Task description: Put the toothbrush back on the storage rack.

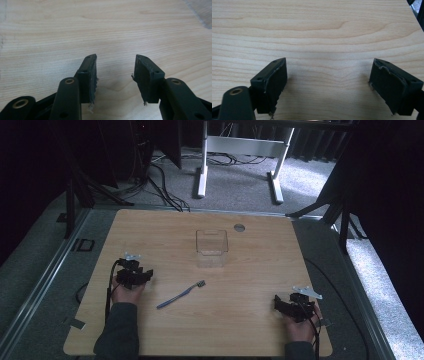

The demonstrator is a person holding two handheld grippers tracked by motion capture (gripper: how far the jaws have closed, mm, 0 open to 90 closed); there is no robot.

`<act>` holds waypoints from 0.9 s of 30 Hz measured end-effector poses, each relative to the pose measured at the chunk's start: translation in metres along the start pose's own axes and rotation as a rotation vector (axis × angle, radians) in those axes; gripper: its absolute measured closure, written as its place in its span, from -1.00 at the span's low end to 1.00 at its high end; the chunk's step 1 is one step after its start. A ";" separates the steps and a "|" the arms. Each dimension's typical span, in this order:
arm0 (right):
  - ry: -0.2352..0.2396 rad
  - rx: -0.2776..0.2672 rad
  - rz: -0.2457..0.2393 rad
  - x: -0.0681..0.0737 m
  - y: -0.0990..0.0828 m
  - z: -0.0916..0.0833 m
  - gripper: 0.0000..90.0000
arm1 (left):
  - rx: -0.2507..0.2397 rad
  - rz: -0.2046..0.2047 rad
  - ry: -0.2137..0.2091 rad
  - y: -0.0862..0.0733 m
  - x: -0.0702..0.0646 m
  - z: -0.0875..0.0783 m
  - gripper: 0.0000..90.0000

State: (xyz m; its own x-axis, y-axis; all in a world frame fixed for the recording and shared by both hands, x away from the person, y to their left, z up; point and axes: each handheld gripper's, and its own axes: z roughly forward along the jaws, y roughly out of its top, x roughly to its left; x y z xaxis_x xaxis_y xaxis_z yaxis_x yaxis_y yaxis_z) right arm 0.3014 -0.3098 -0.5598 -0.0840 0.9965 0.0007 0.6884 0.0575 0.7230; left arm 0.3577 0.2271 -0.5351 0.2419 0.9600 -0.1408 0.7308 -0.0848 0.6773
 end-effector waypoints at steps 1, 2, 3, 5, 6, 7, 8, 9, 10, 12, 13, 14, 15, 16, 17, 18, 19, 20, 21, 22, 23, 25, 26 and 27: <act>0.000 0.000 0.000 0.000 0.000 0.000 -0.68 | -0.009 0.025 -0.023 0.002 -0.002 -0.005 0.16; 0.000 0.000 0.000 0.000 0.000 0.000 -0.68 | -0.010 0.037 -0.024 0.003 -0.003 -0.007 0.16; 0.000 0.000 0.000 0.000 0.000 0.000 -0.68 | -0.010 0.037 -0.024 0.003 -0.003 -0.007 0.16; 0.000 0.000 -0.001 0.000 0.000 0.000 -0.68 | -0.010 0.050 -0.035 0.005 -0.005 -0.010 0.16; 0.000 0.000 -0.001 0.000 0.000 0.000 -0.68 | -0.011 0.070 -0.043 0.009 -0.008 -0.015 0.16; 0.000 0.000 -0.001 0.000 0.000 0.000 -0.68 | -0.011 0.070 -0.043 0.009 -0.008 -0.015 0.17; 0.001 0.000 -0.001 0.000 0.000 0.000 -0.68 | -0.019 0.080 -0.061 0.011 -0.009 -0.020 0.17; 0.001 0.000 -0.001 0.000 0.000 0.000 -0.68 | -0.023 0.079 -0.066 0.012 -0.011 -0.021 0.17; 0.001 0.000 -0.001 0.000 0.000 0.000 -0.68 | -0.025 0.089 -0.075 0.014 -0.012 -0.023 0.17; 0.001 0.000 -0.001 0.000 0.000 0.000 -0.68 | -0.029 0.097 -0.081 0.016 -0.014 -0.025 0.17; 0.001 0.000 -0.002 0.000 0.000 0.000 -0.68 | -0.034 0.111 -0.092 0.018 -0.018 -0.028 0.16; 0.001 0.000 -0.002 0.000 0.000 0.000 -0.68 | -0.042 0.128 -0.092 0.020 -0.021 -0.029 0.16; 0.001 0.000 -0.002 0.000 0.000 0.000 -0.68 | -0.047 0.138 -0.090 0.020 -0.022 -0.031 0.15; 0.001 0.000 -0.002 0.000 0.000 0.000 -0.68 | -0.047 0.138 -0.090 0.020 -0.022 -0.031 0.15; 0.002 0.000 -0.002 0.000 0.000 0.000 -0.68 | -0.055 0.158 -0.100 0.023 -0.027 -0.034 0.15; 0.002 0.000 -0.002 0.000 0.000 0.000 -0.68 | -0.057 0.163 -0.107 0.024 -0.029 -0.036 0.15; 0.003 0.000 -0.003 0.000 0.000 0.000 -0.68 | -0.057 0.163 -0.107 0.024 -0.029 -0.036 0.15; 0.003 0.000 -0.003 0.000 0.000 0.000 -0.68 | -0.059 0.165 -0.116 0.025 -0.031 -0.037 0.15; 0.003 0.000 -0.003 0.000 0.000 0.000 -0.68 | -0.060 0.176 -0.131 0.028 -0.035 -0.039 0.16; 0.003 0.000 -0.003 0.000 0.000 0.000 -0.68 | -0.060 0.176 -0.131 0.028 -0.035 -0.039 0.16; 0.003 0.000 -0.003 0.000 0.000 0.000 -0.68 | -0.061 0.184 -0.137 0.029 -0.038 -0.041 0.16; 0.003 0.000 -0.004 0.000 0.000 0.000 -0.68 | -0.060 0.193 -0.146 0.030 -0.042 -0.042 0.16; 0.003 -0.001 -0.004 0.000 0.000 0.000 -0.68 | -0.060 0.199 -0.150 0.030 -0.043 -0.042 0.16; 0.004 -0.001 -0.004 0.000 0.000 0.000 -0.68 | -0.057 0.205 -0.151 0.030 -0.045 -0.042 0.16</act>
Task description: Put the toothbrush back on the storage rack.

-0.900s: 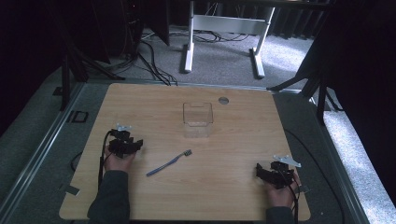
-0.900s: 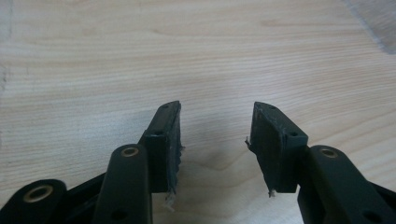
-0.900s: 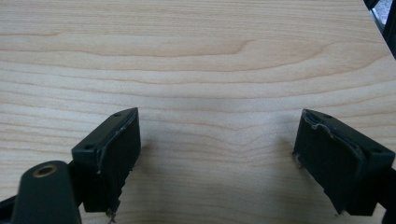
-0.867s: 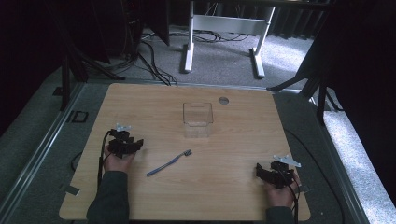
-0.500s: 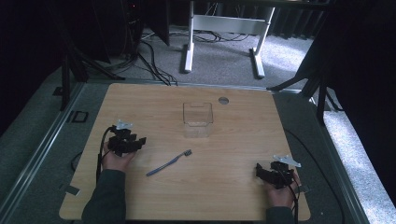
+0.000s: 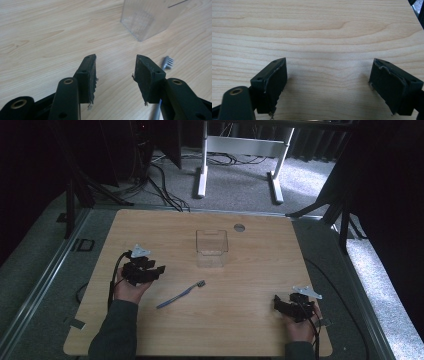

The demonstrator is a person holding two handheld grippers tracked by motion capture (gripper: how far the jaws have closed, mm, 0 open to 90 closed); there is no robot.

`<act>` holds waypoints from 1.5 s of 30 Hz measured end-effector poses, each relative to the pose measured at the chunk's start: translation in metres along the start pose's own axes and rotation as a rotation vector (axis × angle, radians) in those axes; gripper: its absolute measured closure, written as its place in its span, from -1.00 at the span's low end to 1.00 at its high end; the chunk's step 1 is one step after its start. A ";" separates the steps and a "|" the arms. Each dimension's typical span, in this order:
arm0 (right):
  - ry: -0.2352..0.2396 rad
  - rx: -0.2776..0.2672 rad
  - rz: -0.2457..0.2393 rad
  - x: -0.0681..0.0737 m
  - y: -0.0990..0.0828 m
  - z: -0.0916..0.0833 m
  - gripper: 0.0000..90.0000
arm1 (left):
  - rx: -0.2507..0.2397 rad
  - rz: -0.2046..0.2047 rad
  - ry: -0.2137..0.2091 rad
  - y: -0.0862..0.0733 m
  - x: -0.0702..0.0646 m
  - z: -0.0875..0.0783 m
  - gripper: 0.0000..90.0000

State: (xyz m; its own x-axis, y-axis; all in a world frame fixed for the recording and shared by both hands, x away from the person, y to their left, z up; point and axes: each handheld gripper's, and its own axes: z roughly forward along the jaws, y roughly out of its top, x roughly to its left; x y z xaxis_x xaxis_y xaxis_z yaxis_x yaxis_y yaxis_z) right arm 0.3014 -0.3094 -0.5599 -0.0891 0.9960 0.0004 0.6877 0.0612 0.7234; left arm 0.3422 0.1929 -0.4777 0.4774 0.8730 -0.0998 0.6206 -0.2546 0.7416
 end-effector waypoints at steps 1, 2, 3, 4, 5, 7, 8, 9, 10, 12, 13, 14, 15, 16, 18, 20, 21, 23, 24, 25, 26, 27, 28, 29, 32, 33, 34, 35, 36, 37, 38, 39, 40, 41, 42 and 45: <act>0.000 0.000 0.000 0.000 0.000 0.000 -0.68 | 0.002 0.005 -0.001 0.000 -0.002 0.000 0.16; 0.001 0.001 -0.002 0.000 0.000 0.000 -0.68 | 0.003 0.009 -0.003 0.000 -0.003 0.001 0.16; 0.001 0.001 -0.002 0.000 0.000 0.000 -0.68 | 0.006 0.013 -0.007 0.001 -0.004 0.002 0.16; 0.002 0.001 -0.003 0.000 0.000 0.000 -0.68 | 0.009 0.017 -0.011 0.001 -0.005 0.002 0.16; 0.002 0.001 -0.003 0.000 0.000 0.000 -0.68 | 0.013 0.020 -0.017 0.001 -0.006 0.003 0.17; 0.003 0.001 -0.005 0.000 0.000 0.000 -0.68 | 0.020 0.032 -0.028 0.002 -0.010 0.005 0.19; 0.003 0.001 -0.005 0.000 0.000 0.000 -0.68 | 0.026 0.043 -0.031 0.002 -0.011 0.006 0.20; 0.004 0.001 -0.005 0.000 0.000 0.000 -0.68 | 0.027 0.047 -0.035 0.003 -0.013 0.006 0.22; 0.004 0.001 -0.006 0.000 0.000 0.000 -0.68 | 0.026 0.052 -0.038 0.003 -0.014 0.006 0.24; 0.005 0.001 -0.006 0.000 0.000 0.000 -0.68 | 0.035 0.066 -0.045 0.005 -0.018 0.007 0.24; 0.005 0.001 -0.006 0.000 0.000 0.000 -0.68 | 0.042 0.075 -0.047 0.006 -0.020 0.008 0.24; 0.005 0.001 -0.007 0.000 0.000 0.000 -0.68 | 0.043 0.078 -0.049 0.006 -0.022 0.008 0.24; 0.005 0.001 -0.007 0.000 0.000 0.000 -0.68 | 0.050 0.087 -0.052 0.008 -0.024 0.009 0.24; 0.006 0.001 -0.007 0.000 0.000 0.000 -0.68 | 0.053 0.094 -0.053 0.009 -0.026 0.010 0.24; 0.006 0.001 -0.008 0.000 0.000 0.000 -0.68 | 0.060 0.105 -0.061 0.011 -0.029 0.011 0.24; 0.007 0.001 -0.008 0.000 0.000 0.000 -0.68 | 0.070 0.122 -0.066 0.013 -0.031 0.013 0.24; 0.007 0.001 -0.008 0.000 0.000 0.000 -0.68 | 0.072 0.124 -0.069 0.013 -0.032 0.014 0.24; 0.008 0.001 -0.007 0.000 0.000 0.000 -0.68 | 0.075 0.129 -0.073 0.015 -0.033 0.015 0.24; 0.008 0.001 -0.007 0.000 0.000 0.000 -0.68 | 0.078 0.130 -0.077 0.015 -0.033 0.016 0.24; 0.008 0.001 -0.008 0.000 0.000 0.000 -0.68 | 0.082 0.130 -0.080 0.016 -0.034 0.017 0.24; 0.008 0.001 -0.008 0.000 0.000 0.000 -0.68 | 0.087 0.134 -0.080 0.016 -0.034 0.018 0.24; 0.008 0.001 -0.008 0.000 0.000 0.000 -0.68 | 0.091 0.136 -0.080 0.017 -0.034 0.018 0.25; 0.008 0.001 -0.009 0.000 0.000 0.000 -0.68 | 0.095 0.137 -0.081 0.017 -0.034 0.019 0.25; 0.009 0.001 -0.008 0.000 0.000 0.000 -0.68 | 0.102 0.143 -0.082 0.018 -0.035 0.020 0.25; 0.009 0.001 -0.008 0.000 0.000 0.000 -0.68 | 0.119 0.157 -0.087 0.019 -0.036 0.020 0.25; 0.009 0.001 -0.008 0.000 0.000 0.000 -0.68 | 0.123 0.160 -0.090 0.019 -0.037 0.021 0.26; 0.009 0.001 -0.010 0.000 0.000 0.000 -0.68 | 0.132 0.164 -0.091 0.020 -0.037 0.021 0.26; 0.009 0.001 -0.009 0.000 0.000 0.000 -0.68 | 0.138 0.167 -0.093 0.020 -0.037 0.022 0.27; 0.009 0.001 -0.010 0.000 0.000 0.000 -0.68 | 0.142 0.167 -0.097 0.020 -0.037 0.022 0.28; 0.009 0.001 -0.010 0.000 0.000 0.000 -0.68 | 0.150 0.171 -0.101 0.021 -0.037 0.022 0.30; 0.009 0.001 -0.010 0.000 0.000 0.000 -0.68 | 0.156 0.177 -0.102 0.021 -0.038 0.023 0.31; 0.009 0.001 -0.010 0.000 0.000 0.000 -0.68 | 0.160 0.180 -0.105 0.022 -0.038 0.023 0.32; 0.009 0.001 -0.010 0.000 0.000 0.000 -0.68 | 0.164 0.182 -0.109 0.022 -0.038 0.023 0.32; 0.009 0.001 -0.010 0.000 0.000 0.000 -0.68 | 0.168 0.184 -0.110 0.023 -0.038 0.023 0.32; 0.009 0.001 -0.010 0.000 0.000 0.000 -0.68 | 0.173 0.186 -0.110 0.024 -0.038 0.023 0.33; 0.010 0.000 -0.011 0.000 0.000 0.000 -0.68 | 0.190 0.195 -0.108 0.025 -0.038 0.025 0.33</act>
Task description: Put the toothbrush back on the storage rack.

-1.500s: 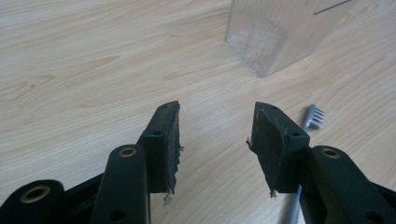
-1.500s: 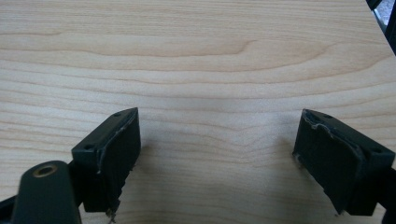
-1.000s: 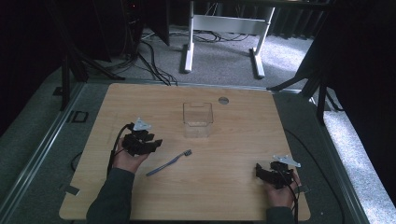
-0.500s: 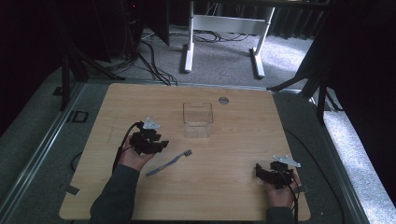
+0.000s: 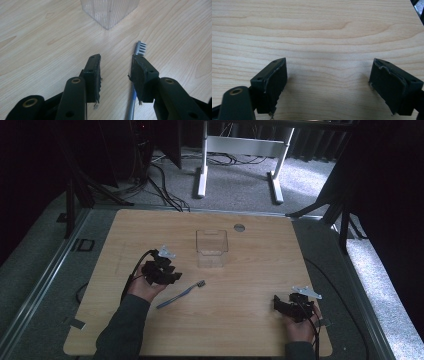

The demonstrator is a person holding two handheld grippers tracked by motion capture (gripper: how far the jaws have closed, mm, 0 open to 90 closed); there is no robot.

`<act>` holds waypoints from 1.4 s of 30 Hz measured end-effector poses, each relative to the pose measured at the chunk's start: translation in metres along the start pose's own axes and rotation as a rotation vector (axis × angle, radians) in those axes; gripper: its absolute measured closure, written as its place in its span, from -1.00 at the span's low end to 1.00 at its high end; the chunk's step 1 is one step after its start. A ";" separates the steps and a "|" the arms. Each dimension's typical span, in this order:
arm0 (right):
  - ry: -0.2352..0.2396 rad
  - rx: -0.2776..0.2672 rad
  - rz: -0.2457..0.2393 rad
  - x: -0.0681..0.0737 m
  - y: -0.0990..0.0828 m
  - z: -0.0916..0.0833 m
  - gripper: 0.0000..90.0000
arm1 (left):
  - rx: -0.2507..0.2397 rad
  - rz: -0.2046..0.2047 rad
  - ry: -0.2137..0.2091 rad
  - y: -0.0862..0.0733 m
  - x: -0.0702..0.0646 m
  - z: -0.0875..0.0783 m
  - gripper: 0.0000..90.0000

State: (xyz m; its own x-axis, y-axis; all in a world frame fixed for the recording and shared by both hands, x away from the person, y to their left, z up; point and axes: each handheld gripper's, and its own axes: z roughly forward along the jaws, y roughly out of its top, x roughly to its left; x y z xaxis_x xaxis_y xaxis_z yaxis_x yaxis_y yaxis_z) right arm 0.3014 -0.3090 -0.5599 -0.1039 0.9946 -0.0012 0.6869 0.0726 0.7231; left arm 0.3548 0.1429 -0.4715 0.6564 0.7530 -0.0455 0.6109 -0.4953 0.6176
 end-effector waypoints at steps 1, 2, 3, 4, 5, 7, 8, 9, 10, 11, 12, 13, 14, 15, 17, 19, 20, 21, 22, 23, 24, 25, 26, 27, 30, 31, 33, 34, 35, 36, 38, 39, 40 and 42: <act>0.000 0.000 0.000 0.000 0.000 0.000 -0.68 | 0.005 0.001 -0.001 0.000 0.000 0.000 0.33; 0.000 0.000 0.001 0.000 0.000 0.000 -0.68 | 0.008 0.001 0.001 0.001 0.000 0.001 0.33; 0.000 0.000 0.001 0.000 0.000 0.000 -0.68 | 0.011 0.004 0.004 0.001 -0.001 0.001 0.33; 0.000 0.000 0.001 0.000 0.000 0.000 -0.68 | 0.018 0.008 0.003 0.002 -0.001 0.001 0.33; 0.000 0.000 0.000 0.000 0.000 0.000 -0.68 | 0.022 0.008 0.002 0.002 0.000 0.001 0.33; 0.000 0.000 0.000 0.000 0.000 0.000 -0.68 | 0.026 0.011 0.002 0.003 -0.001 0.002 0.33; 0.001 0.000 0.000 0.000 0.000 0.000 -0.68 | 0.033 0.015 0.003 0.004 -0.001 0.002 0.33; 0.001 0.000 0.000 0.000 0.000 0.000 -0.68 | 0.038 0.018 0.004 0.004 -0.001 0.002 0.33; 0.001 0.000 0.000 0.000 0.000 0.000 -0.68 | 0.040 0.020 0.006 0.005 -0.001 0.003 0.33; 0.001 0.000 0.000 0.000 0.000 0.000 -0.68 | 0.044 0.022 0.006 0.005 -0.002 0.003 0.33; 0.001 0.000 0.000 0.000 0.000 0.000 -0.68 | 0.044 0.022 0.006 0.005 -0.002 0.003 0.33; 0.001 0.000 0.000 0.000 0.000 0.000 -0.68 | 0.047 0.026 0.007 0.006 -0.002 0.003 0.33; 0.001 0.001 0.000 0.000 0.000 0.000 -0.68 | 0.049 0.026 0.004 0.007 -0.002 0.003 0.33; 0.001 0.001 0.000 0.000 0.000 0.000 -0.68 | 0.058 0.031 0.004 0.007 -0.003 0.004 0.33; 0.002 0.001 0.000 0.000 0.000 0.000 -0.68 | 0.067 0.038 0.005 0.007 -0.004 0.005 0.34; 0.002 0.001 0.000 0.000 0.000 0.000 -0.68 | 0.076 0.044 0.005 0.008 -0.004 0.006 0.34; 0.002 0.001 0.000 0.000 0.000 0.000 -0.68 | 0.084 0.050 0.008 0.008 -0.006 0.008 0.35; 0.002 0.001 0.000 0.000 0.000 0.000 -0.68 | 0.084 0.050 0.008 0.008 -0.006 0.008 0.35; 0.002 0.001 0.000 0.000 0.000 0.000 -0.68 | 0.087 0.052 0.008 0.008 -0.006 0.009 0.35; 0.003 0.001 -0.001 0.000 0.000 0.000 -0.68 | 0.088 0.053 0.008 0.008 -0.007 0.010 0.36; 0.003 0.001 -0.001 0.001 0.000 0.000 -0.68 | 0.092 0.056 0.007 0.008 -0.007 0.010 0.36; 0.003 0.001 -0.001 0.001 0.000 0.000 -0.68 | 0.097 0.061 0.008 0.008 -0.008 0.011 0.36; 0.003 0.001 -0.002 0.001 0.000 0.000 -0.68 | 0.100 0.062 0.007 0.008 -0.008 0.012 0.36; 0.003 0.001 -0.002 0.001 0.000 0.000 -0.68 | 0.101 0.061 0.007 0.008 -0.009 0.013 0.36; 0.004 0.001 -0.003 0.001 0.000 0.000 -0.68 | 0.111 0.069 0.006 0.008 -0.010 0.014 0.36; 0.004 0.001 -0.003 0.001 0.000 0.000 -0.68 | 0.114 0.072 0.007 0.008 -0.011 0.015 0.36; 0.004 0.001 -0.004 0.001 0.000 0.000 -0.68 | 0.118 0.076 0.010 0.008 -0.012 0.016 0.35; 0.005 0.001 -0.004 0.001 0.000 0.000 -0.68 | 0.131 0.079 0.009 0.008 -0.012 0.018 0.35; 0.005 0.001 -0.004 0.001 0.000 0.000 -0.68 | 0.131 0.079 0.009 0.008 -0.012 0.018 0.35; 0.005 0.001 -0.004 0.001 0.000 0.000 -0.68 | 0.136 0.083 0.009 0.008 -0.013 0.019 0.36; 0.006 0.001 -0.005 0.001 0.000 0.000 -0.68 | 0.146 0.086 0.009 0.008 -0.013 0.020 0.35; 0.006 0.001 -0.005 0.001 0.000 0.000 -0.68 | 0.148 0.087 0.010 0.008 -0.014 0.021 0.35; 0.006 0.001 -0.005 0.001 0.000 0.000 -0.68 | 0.153 0.089 0.008 0.008 -0.014 0.022 0.35; 0.006 0.001 -0.005 0.001 0.000 0.000 -0.68 | 0.164 0.096 0.010 0.008 -0.015 0.023 0.35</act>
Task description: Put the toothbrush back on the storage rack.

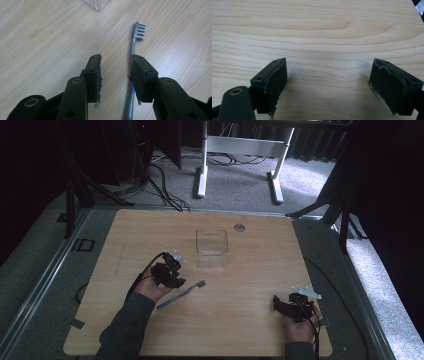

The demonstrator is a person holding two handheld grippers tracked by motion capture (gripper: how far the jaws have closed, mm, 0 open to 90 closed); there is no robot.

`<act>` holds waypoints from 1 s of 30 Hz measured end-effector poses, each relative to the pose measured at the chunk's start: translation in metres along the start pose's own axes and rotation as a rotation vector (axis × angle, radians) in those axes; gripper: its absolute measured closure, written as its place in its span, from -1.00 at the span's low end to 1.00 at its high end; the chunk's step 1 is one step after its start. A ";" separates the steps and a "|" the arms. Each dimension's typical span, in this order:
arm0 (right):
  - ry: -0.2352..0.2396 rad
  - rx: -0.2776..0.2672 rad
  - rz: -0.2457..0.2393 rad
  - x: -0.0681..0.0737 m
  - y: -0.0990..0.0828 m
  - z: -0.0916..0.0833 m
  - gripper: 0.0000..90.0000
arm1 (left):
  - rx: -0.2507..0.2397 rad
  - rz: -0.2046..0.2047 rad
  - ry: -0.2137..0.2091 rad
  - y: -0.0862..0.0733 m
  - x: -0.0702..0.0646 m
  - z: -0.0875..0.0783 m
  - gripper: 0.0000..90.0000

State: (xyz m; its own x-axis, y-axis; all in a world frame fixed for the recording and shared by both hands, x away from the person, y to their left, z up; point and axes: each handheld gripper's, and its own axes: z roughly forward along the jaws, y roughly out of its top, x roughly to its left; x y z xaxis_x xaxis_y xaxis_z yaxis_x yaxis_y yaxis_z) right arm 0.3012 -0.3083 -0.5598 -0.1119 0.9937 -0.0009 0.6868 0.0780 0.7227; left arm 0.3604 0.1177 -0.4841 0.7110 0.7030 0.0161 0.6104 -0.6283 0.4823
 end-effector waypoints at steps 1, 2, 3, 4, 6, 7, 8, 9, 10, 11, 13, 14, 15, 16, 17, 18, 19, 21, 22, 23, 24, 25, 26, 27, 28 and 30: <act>0.000 0.000 0.000 0.000 0.000 0.000 -0.68 | 0.014 0.009 0.003 0.000 -0.001 0.002 0.35; 0.001 0.000 0.000 0.000 0.000 0.000 -0.68 | 0.018 0.012 0.004 0.000 -0.001 0.003 0.35; 0.001 0.000 0.000 0.000 0.000 0.000 -0.68 | 0.024 0.015 0.005 0.000 -0.002 0.004 0.35; 0.001 0.000 0.000 0.000 0.000 0.000 -0.68 | 0.024 0.015 0.005 0.000 -0.002 0.004 0.35; 0.001 0.000 0.000 0.000 0.000 0.000 -0.68 | 0.037 0.020 0.007 0.000 -0.002 0.006 0.35; 0.001 0.000 0.000 0.000 0.000 0.000 -0.68 | 0.041 0.017 0.005 0.000 -0.003 0.007 0.35; 0.001 0.000 0.000 0.000 0.000 0.000 -0.68 | 0.041 0.017 0.005 0.000 -0.003 0.007 0.35; 0.001 0.000 0.000 0.000 0.000 0.000 -0.68 | 0.050 0.020 0.006 0.000 -0.004 0.008 0.35; 0.001 0.000 0.000 0.000 0.000 0.000 -0.68 | 0.056 0.024 0.006 0.000 -0.004 0.008 0.35; 0.001 0.000 0.000 0.000 0.000 0.000 -0.68 | 0.056 0.024 0.006 0.000 -0.004 0.008 0.35; 0.001 0.000 0.000 0.000 0.000 0.000 -0.68 | 0.067 0.026 0.003 0.000 -0.005 0.010 0.35; 0.001 0.000 -0.001 0.000 0.000 0.000 -0.68 | 0.076 0.031 0.002 0.001 -0.006 0.012 0.36; 0.002 0.000 -0.001 0.000 0.000 0.000 -0.68 | 0.084 0.035 0.002 0.001 -0.007 0.012 0.36; 0.002 0.000 -0.001 0.000 0.000 0.000 -0.68 | 0.088 0.034 0.001 0.001 -0.007 0.013 0.36; 0.002 0.000 -0.001 0.000 0.000 0.000 -0.68 | 0.088 0.034 0.001 0.001 -0.007 0.013 0.36; 0.003 0.000 -0.001 0.000 0.000 0.000 -0.68 | 0.094 0.037 -0.001 0.002 -0.007 0.014 0.36; 0.002 0.000 -0.001 0.000 0.000 0.000 -0.68 | 0.102 0.039 -0.004 0.003 -0.008 0.015 0.36; 0.003 0.000 -0.001 0.000 0.000 0.000 -0.68 | 0.114 0.047 -0.011 0.004 -0.009 0.016 0.36; 0.002 0.000 -0.001 0.000 0.000 0.000 -0.68 | 0.121 0.049 -0.013 0.005 -0.010 0.017 0.36; 0.003 0.000 -0.001 0.000 0.000 0.000 -0.68 | 0.121 0.049 -0.013 0.005 -0.010 0.017 0.36; 0.003 0.000 -0.001 0.000 0.000 0.000 -0.68 | 0.132 0.052 -0.015 0.006 -0.010 0.017 0.36; 0.002 0.000 -0.002 0.000 0.000 0.000 -0.68 | 0.138 0.053 -0.019 0.006 -0.010 0.018 0.36; 0.003 0.000 -0.002 0.000 0.000 0.000 -0.68 | 0.143 0.056 -0.020 0.006 -0.010 0.019 0.37; 0.003 0.000 -0.002 0.000 0.000 0.000 -0.68 | 0.157 0.058 -0.026 0.007 -0.011 0.020 0.37; 0.003 0.000 -0.002 0.000 0.000 0.000 -0.68 | 0.157 0.058 -0.026 0.007 -0.011 0.020 0.37; 0.003 0.000 -0.001 0.000 0.000 0.000 -0.68 | 0.173 0.064 -0.030 0.008 -0.012 0.022 0.37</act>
State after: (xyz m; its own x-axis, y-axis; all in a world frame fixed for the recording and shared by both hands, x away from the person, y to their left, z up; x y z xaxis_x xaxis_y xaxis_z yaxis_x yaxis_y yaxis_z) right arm 0.3011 -0.3081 -0.5598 -0.1151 0.9934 0.0004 0.6868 0.0793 0.7225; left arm 0.3644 0.0974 -0.5000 0.7587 0.6513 0.0145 0.6128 -0.7210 0.3234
